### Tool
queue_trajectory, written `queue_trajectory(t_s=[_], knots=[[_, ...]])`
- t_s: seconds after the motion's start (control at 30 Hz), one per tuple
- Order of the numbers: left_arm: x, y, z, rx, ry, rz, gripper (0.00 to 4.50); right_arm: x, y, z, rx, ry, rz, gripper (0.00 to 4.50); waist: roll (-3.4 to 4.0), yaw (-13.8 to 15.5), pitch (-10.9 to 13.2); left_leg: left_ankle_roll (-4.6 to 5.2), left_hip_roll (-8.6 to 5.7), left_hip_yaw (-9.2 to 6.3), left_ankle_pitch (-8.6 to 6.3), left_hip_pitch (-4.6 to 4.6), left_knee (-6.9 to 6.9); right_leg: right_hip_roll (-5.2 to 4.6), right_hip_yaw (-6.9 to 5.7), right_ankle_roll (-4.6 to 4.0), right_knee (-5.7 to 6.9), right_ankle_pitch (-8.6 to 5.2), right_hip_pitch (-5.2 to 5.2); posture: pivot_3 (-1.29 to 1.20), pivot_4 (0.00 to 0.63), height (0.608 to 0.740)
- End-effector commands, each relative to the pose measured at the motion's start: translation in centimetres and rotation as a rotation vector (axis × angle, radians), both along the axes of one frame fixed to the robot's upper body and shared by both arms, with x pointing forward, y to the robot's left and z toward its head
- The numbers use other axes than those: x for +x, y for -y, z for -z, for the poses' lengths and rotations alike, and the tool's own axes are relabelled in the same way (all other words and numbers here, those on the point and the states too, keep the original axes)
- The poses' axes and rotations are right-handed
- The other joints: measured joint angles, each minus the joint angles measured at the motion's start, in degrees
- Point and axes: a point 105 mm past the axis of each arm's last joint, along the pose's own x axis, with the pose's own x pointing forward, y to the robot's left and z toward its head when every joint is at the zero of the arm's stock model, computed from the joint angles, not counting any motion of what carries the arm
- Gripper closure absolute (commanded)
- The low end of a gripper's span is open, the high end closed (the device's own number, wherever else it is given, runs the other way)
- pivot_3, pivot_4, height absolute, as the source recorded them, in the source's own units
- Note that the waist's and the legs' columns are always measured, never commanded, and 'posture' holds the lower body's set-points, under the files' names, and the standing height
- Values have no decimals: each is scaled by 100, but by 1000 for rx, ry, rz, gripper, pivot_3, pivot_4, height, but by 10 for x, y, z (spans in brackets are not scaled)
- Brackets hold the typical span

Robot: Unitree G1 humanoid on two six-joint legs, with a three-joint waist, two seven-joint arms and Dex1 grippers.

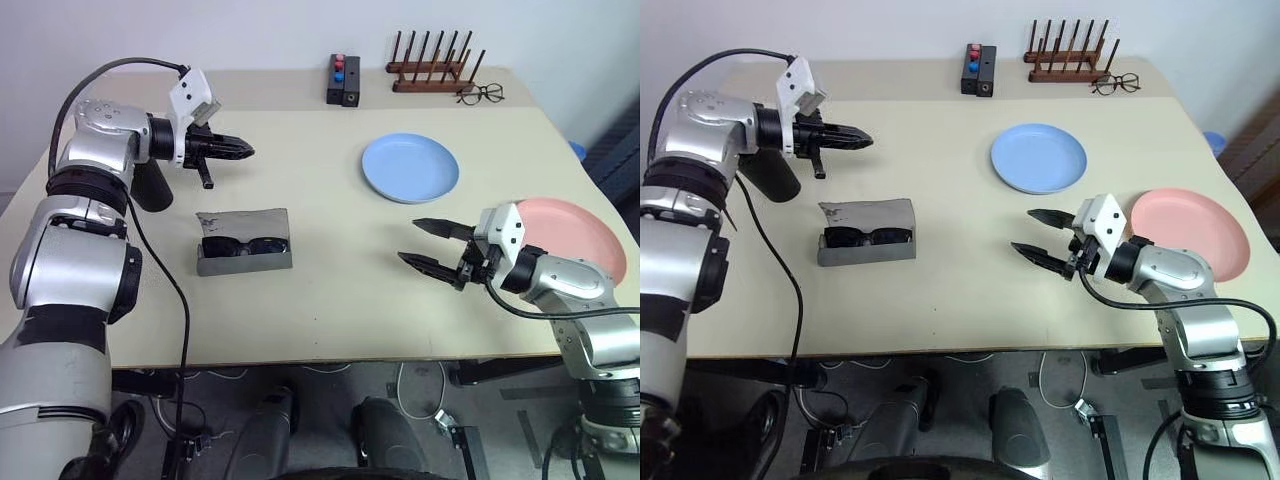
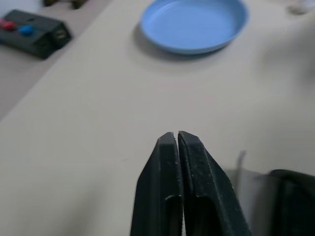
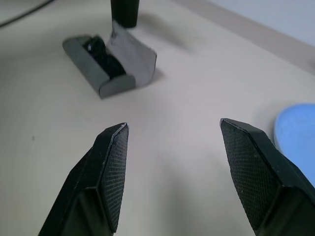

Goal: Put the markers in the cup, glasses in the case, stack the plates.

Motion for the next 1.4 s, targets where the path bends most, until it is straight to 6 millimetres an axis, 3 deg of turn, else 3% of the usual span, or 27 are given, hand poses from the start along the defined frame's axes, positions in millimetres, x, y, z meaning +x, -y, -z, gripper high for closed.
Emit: queue_trajectory(t_s=[0.03,0.13,0.37,0.53,0.73,1.1,1.4], knots=[[4,-7,3,3,16,-62,4469,-3,-7,-24,81,89,-29,1488,0,-1,0,0,0,0,0,0,0,1,0,0,1,0,1,0,150,737],[7,-10,22,2,-30,-112,4469,-3,-10,-22,79,91,-28,1488,0,10,0,0,0,0,0,1,2,1,0,0,5,0,1,0,150,737],[12,-5,37,-8,-37,-143,4469,-3,-11,-19,51,87,-31,1488,0,4,0,0,-2,-1,0,0,4,1,-1,1,5,0,1,0,150,737],[-3,-7,58,35,-213,-70,4469,-1,-9,-18,39,91,-20,1488,0,-8,0,0,-2,1,0,2,3,2,0,1,6,0,1,0,150,737],[-17,-15,65,70,-343,-24,4469,0,-9,-18,29,102,-9,1488,0,-3,0,0,-1,1,0,1,2,5,0,1,6,0,0,0,150,737],[-39,-8,62,46,-501,125,4469,3,-6,-17,10,110,7,1488,0,-2,-1,0,-1,1,0,2,2,4,0,1,6,0,1,0,150,737],[-54,-9,90,103,-577,170,4469,6,-4,-16,-5,119,24,1488,3,-2,-2,-1,2,0,0,3,1,3,4,0,6,0,1,0,150,737]])
